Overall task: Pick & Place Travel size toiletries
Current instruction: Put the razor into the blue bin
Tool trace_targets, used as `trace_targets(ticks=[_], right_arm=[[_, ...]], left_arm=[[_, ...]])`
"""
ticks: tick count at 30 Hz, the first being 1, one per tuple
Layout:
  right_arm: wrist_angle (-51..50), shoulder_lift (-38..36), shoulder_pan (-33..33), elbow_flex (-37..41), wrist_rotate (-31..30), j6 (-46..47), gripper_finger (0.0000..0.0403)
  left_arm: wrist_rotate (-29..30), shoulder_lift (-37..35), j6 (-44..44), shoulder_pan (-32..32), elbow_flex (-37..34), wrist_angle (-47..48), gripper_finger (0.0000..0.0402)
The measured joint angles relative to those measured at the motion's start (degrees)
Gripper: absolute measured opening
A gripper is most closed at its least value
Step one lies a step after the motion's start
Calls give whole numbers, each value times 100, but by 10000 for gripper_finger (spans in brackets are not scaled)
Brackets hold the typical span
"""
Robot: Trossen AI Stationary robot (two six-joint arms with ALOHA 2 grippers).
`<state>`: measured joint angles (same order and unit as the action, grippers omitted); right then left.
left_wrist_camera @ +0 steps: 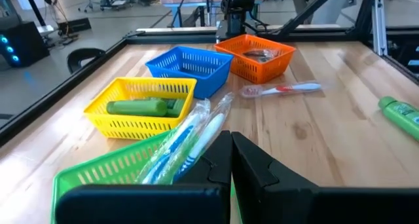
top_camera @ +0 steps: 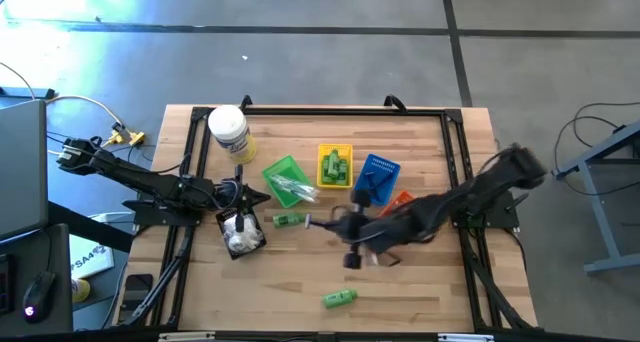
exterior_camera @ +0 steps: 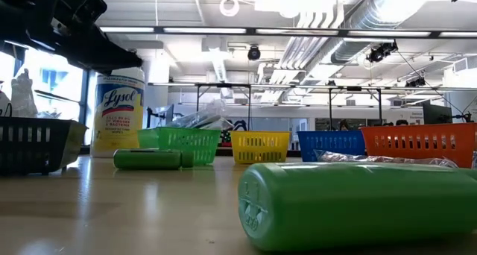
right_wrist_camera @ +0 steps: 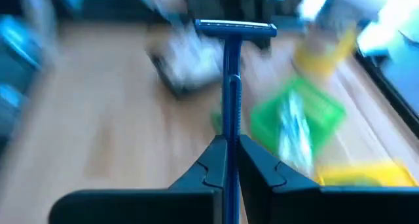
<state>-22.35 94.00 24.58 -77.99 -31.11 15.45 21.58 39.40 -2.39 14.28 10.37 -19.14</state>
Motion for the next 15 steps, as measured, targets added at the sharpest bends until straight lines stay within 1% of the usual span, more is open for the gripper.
trace_targets(ticks=[4, 7, 10, 12, 15], right_arm=[[1491, -1228, -83, 1230, 570, -530, 10], [2626, -2094, -305, 2331, 922, -603, 3], [3693, -2801, -538, 3454, 1054, -415, 0], [4204, -3185, -697, 4150, 1095, -266, 0], [4926, -3535, -901, 4925, 1377, 46, 0]], left_arm=[[-2, -1, 62, -1, 0, -46, 1], [-2, 0, 61, -2, 0, -39, 1], [-2, 0, 61, -1, 0, -35, 1], [-2, 0, 62, -2, 0, -35, 1], [-9, 0, 19, -1, 0, 0, 1]])
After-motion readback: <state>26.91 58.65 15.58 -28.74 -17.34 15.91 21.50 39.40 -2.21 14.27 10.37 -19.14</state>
